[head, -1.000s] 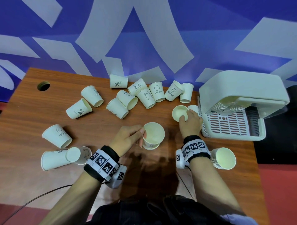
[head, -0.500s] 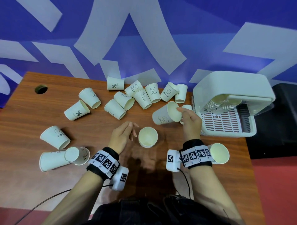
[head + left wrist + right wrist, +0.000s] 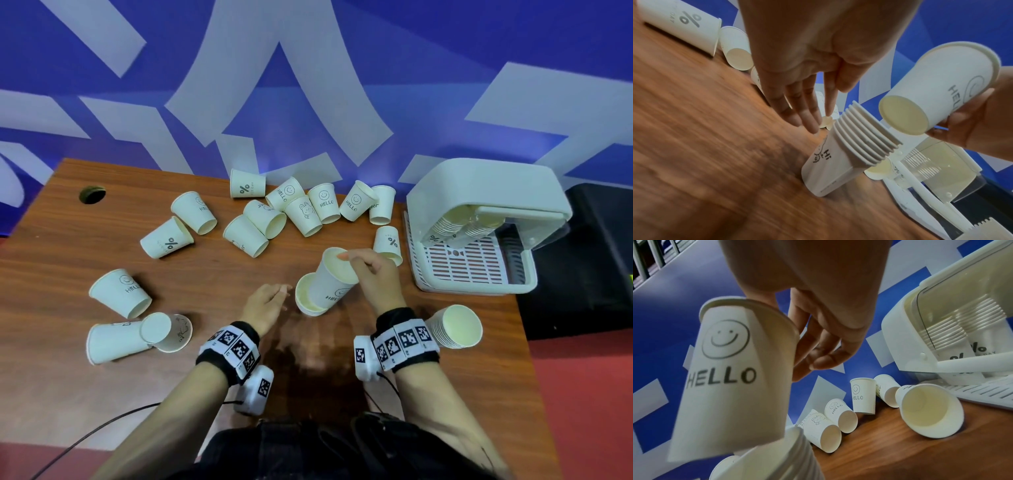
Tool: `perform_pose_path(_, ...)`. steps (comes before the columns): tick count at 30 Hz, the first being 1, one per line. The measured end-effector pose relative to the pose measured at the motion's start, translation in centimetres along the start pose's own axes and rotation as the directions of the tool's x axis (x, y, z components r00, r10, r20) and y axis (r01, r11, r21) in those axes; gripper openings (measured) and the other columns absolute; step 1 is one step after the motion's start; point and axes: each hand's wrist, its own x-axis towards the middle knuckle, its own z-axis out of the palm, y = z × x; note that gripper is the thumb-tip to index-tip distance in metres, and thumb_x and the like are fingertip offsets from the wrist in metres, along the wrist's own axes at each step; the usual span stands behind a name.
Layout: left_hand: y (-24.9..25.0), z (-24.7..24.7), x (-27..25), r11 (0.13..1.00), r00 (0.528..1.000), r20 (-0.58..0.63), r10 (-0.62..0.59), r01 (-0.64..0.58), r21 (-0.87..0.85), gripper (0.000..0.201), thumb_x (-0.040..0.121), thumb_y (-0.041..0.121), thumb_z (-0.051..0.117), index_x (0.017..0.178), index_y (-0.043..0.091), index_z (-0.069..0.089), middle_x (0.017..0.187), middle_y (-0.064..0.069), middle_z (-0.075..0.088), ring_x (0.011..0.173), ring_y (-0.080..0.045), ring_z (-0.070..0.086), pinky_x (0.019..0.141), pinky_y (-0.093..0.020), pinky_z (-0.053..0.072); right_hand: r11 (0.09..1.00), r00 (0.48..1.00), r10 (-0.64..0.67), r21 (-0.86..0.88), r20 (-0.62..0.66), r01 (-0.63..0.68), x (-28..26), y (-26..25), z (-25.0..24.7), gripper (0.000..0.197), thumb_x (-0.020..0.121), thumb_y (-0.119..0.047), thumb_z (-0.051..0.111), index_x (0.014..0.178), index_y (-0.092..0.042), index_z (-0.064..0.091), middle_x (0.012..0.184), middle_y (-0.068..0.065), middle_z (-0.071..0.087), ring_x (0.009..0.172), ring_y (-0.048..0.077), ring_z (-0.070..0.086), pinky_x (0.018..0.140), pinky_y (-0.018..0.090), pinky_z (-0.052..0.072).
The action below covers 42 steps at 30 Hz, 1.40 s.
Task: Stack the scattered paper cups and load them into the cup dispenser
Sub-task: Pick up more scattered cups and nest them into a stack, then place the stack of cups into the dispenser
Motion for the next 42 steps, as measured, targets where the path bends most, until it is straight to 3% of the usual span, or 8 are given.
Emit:
perform_pose_path(6,0.2,0.0,-0.3,0.999,1.0,0.026,-0.014,0.013,0.029,0.032,0.097,0.026,0.041,0.117,0.014,0.063,0.12,-0.008,0.06,0.096,-0.024,0.063,0.095,-0.034,0.046,0.996,0.996,0.005,-0.095,0.088,0.004,-0.5,0.6,0.6,0.03,0.091,-0.009,0.056,0.081,-0.03,0.073,0.097,-0.011,0.07,0.1,0.006,0.062,0.09,0.025,0.046)
perform_pose_path(11,0.5,0.1,-0.9,0.998,0.998,0.06,-0.024,0.021,0.052,0.033,0.098,0.025,0.039,0.122,0.015,0.06,0.124,0.0,0.058,0.1,-0.012,0.056,0.092,-0.022,0.037,0.994,0.991,0.054,-0.101,0.12,-0.042,-1.1,1.6,1.0,0.022,0.091,-0.018,0.055,0.087,-0.031,0.072,0.103,-0.008,0.073,0.104,0.009,0.065,0.098,0.035,0.048)
perform_pose_path(14,0.3,0.4,-1.1,0.999,0.997,0.056,-0.047,0.046,0.022,0.034,0.098,0.027,0.041,0.125,0.016,0.059,0.132,-0.003,0.057,0.119,-0.017,0.052,0.104,-0.027,0.034,0.984,0.989,0.083,-0.165,0.119,-0.063,-1.3,2.0,0.9,0.021,0.095,-0.017,0.055,0.106,-0.025,0.07,0.115,-0.006,0.068,0.108,0.006,0.061,0.1,0.029,0.046)
perform_pose_path(18,0.2,0.8,-1.4,0.998,0.996,0.068,-0.052,0.05,0.034,0.035,0.098,0.028,0.041,0.128,0.018,0.056,0.136,0.0,0.055,0.131,-0.016,0.044,0.108,-0.026,0.028,0.894,0.925,0.33,-0.378,0.187,-0.242,-1.5,3.5,1.2,0.042,0.097,-0.036,0.049,0.135,-0.02,0.054,0.128,-0.002,0.06,0.117,0.014,0.056,0.102,0.028,0.042)
perform_pose_path(23,0.8,1.4,-1.9,0.998,0.997,0.068,-0.043,0.039,0.056,0.037,0.098,0.027,0.042,0.131,0.016,0.052,0.139,-0.003,0.052,0.133,-0.018,0.042,0.11,-0.026,0.027,0.859,0.851,0.471,-0.342,0.232,-0.382,-2.2,4.2,2.2,0.039,0.097,-0.042,0.044,0.126,-0.021,0.057,0.092,0.0,0.069,0.071,0.016,0.069,0.075,0.032,0.056)
perform_pose_path(32,4.8,2.9,-3.2,0.989,0.986,0.073,0.149,-0.15,0.001,0.03,0.099,0.018,0.036,0.106,0.022,0.065,0.095,-0.006,0.065,0.08,-0.023,0.058,0.084,-0.038,0.048,0.907,0.891,0.412,-0.178,0.192,-0.382,-2.7,2.8,-0.8,0.032,0.097,-0.039,0.048,0.119,-0.019,0.059,0.087,0.007,0.072,0.071,0.017,0.067,0.07,0.028,0.052)
perform_pose_path(35,6.6,3.8,-3.4,0.987,0.985,0.067,0.157,-0.158,0.012,0.029,0.099,0.021,0.034,0.093,0.032,0.06,0.091,-0.003,0.059,0.089,-0.028,0.057,0.086,-0.04,0.045,0.924,0.915,0.376,-0.132,0.149,-0.358,-3.0,2.2,-2.4,0.029,0.096,-0.039,0.049,0.115,-0.02,0.061,0.089,0.01,0.073,0.069,0.017,0.066,0.068,0.025,0.05)
perform_pose_path(42,9.5,6.3,-3.2,0.957,0.95,0.134,0.281,-0.287,0.031,0.042,0.099,0.029,0.033,0.099,0.001,0.064,0.093,-0.025,0.063,0.076,-0.024,0.053,0.066,-0.031,0.04,0.945,0.943,0.326,-0.06,0.061,-0.323,-3.5,1.4,-6.1,0.019,0.096,-0.039,0.049,0.101,-0.023,0.059,0.084,0.01,0.071,0.063,0.015,0.064,0.065,0.024,0.049)
